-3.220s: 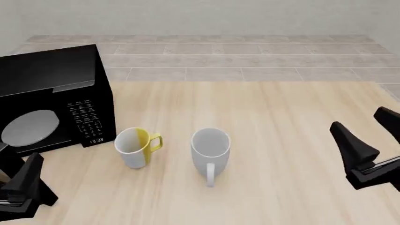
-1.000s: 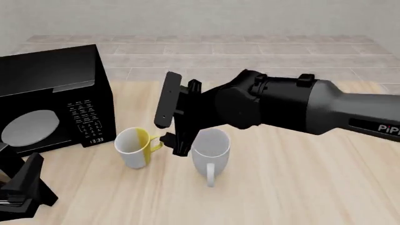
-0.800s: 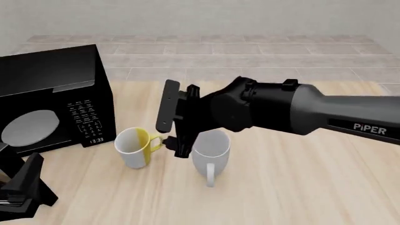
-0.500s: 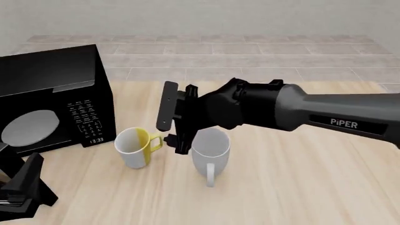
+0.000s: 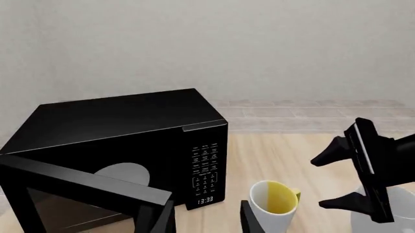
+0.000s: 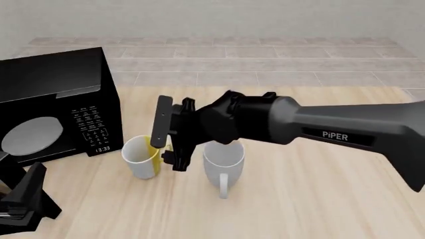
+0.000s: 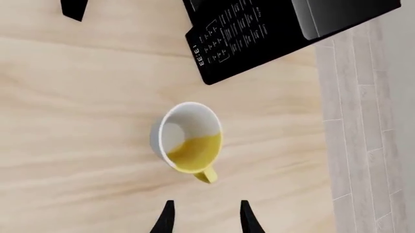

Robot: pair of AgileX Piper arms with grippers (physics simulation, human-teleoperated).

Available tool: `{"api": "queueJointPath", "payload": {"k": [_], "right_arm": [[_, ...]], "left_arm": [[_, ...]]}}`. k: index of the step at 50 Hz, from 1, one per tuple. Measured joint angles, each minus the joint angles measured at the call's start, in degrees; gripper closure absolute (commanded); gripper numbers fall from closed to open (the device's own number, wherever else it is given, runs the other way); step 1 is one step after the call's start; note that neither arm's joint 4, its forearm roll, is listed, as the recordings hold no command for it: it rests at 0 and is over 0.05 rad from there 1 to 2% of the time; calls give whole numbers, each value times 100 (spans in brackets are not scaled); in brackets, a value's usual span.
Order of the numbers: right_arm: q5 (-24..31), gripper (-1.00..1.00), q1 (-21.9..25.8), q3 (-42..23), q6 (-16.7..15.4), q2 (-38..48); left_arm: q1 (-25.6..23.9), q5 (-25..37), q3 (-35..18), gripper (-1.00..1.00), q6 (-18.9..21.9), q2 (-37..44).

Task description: Put the yellow and white mug to the front of the white mug.

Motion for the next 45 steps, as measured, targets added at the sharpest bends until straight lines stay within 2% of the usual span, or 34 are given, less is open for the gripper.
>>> {"api": "queueJointPath", "payload": {"k": [45], "right_arm": [[-223, -100, -177, -357, -328, 861]], "left_arm": [[0, 0, 0, -100, 0, 0]]}}
